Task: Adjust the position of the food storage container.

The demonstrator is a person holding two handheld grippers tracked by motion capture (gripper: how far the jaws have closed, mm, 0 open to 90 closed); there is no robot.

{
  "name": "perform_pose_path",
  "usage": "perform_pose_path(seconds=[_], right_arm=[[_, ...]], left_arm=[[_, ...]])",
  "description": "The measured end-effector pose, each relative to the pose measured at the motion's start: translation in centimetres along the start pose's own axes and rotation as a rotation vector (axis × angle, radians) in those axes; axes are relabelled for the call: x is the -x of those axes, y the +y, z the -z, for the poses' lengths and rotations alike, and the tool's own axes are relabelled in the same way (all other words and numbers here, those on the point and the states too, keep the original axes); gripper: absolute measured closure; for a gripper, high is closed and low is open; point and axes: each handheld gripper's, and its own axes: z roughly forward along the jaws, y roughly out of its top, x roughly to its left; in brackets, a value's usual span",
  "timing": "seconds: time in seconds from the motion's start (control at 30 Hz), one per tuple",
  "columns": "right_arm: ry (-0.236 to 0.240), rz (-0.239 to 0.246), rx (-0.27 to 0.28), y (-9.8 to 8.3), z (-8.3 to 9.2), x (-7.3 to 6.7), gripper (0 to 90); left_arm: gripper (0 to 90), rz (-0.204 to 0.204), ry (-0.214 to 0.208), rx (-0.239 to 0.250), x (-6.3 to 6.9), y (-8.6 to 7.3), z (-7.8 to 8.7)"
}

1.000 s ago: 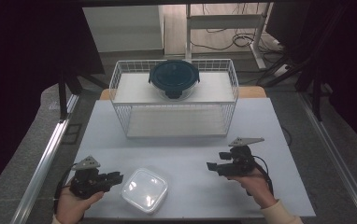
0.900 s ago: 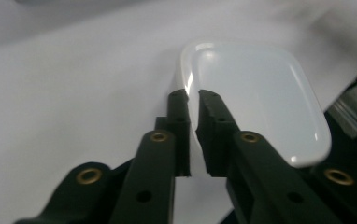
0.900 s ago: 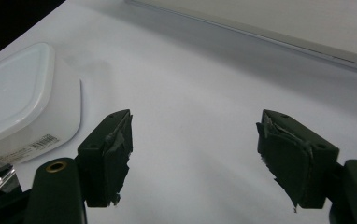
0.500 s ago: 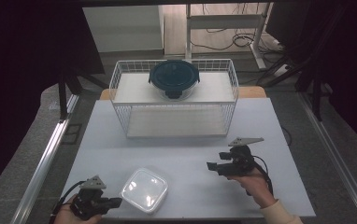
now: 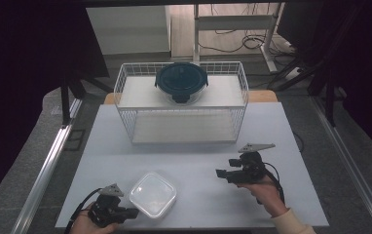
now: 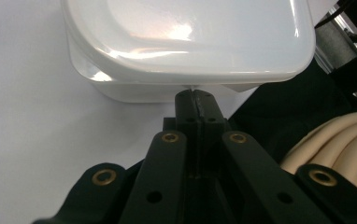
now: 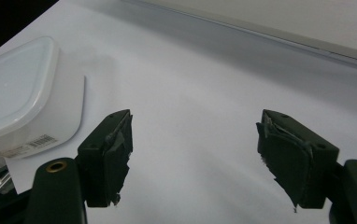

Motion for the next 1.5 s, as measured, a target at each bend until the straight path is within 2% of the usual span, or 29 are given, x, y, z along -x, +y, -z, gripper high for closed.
perform_pose_path(seconds=[0.2,0.27,0.43,0.87,1.5], right_arm=[[-0.001,0.003,-0.001,0.0,0.0,0.0,25.9],[-0.001,-0.001,0.001,0.0,0.0,0.0,26.0],[-0.004,-0.001,0.004,0.0,0.1,0.1,26.0],[-0.007,-0.007,0.011,0.0,0.3,0.2,26.1],[-0.008,-0.007,0.021,0.0,0.5,0.3,26.4]], left_arm=[[90.0,-0.006,-0.008,0.010,-0.1,0.8,-0.5],[90.0,0.004,-0.013,0.024,-0.1,0.9,-0.8],[90.0,-0.001,0.001,0.007,-0.4,1.3,-1.0],[90.0,0.010,0.024,0.027,-1.7,2.9,-1.3],[90.0,0.019,0.037,0.034,-2.2,4.9,-2.3]])
